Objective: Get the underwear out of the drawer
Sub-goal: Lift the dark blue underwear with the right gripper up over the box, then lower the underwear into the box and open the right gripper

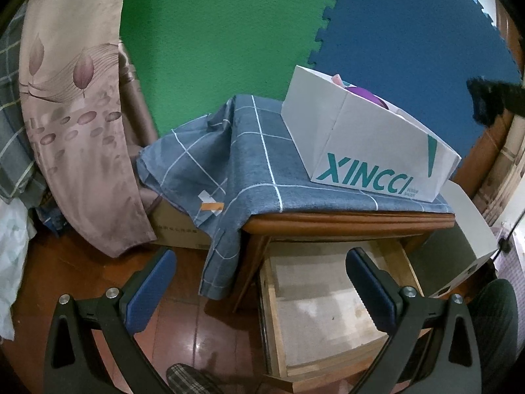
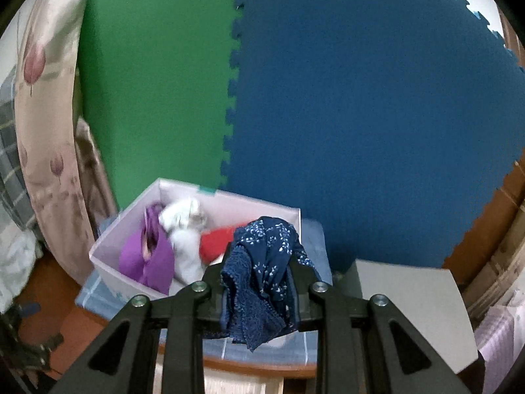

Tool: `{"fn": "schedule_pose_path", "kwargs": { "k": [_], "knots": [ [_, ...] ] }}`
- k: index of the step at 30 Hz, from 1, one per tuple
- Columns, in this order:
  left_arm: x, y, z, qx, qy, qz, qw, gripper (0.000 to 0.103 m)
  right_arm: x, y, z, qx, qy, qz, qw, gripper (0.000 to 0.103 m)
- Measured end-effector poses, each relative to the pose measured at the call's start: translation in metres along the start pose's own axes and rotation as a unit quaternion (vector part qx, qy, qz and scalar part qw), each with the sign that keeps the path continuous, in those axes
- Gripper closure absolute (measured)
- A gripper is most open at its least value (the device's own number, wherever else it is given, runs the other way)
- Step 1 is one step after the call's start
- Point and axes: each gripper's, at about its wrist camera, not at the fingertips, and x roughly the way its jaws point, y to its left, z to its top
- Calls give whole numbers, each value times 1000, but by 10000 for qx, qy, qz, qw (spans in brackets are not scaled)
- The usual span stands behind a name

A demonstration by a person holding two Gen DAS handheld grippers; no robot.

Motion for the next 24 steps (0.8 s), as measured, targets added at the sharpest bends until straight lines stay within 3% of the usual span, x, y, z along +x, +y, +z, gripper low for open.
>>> {"fn": "schedule_pose_path", "kwargs": {
  "k": [6, 8, 24],
  "knots": [
    [0, 1, 0, -72, -29, -55, 10000, 1, 18, -21, 41, 332, -22, 308, 9990, 76],
    [-1, 2, 0, -91, -26, -71, 9999, 1, 31, -20, 48, 233, 42, 137, 9996, 76],
    [2, 3, 1, -87, 19, -154, 9998, 1, 119, -6, 50, 214, 508, 100, 9984, 75]
  ]
}}
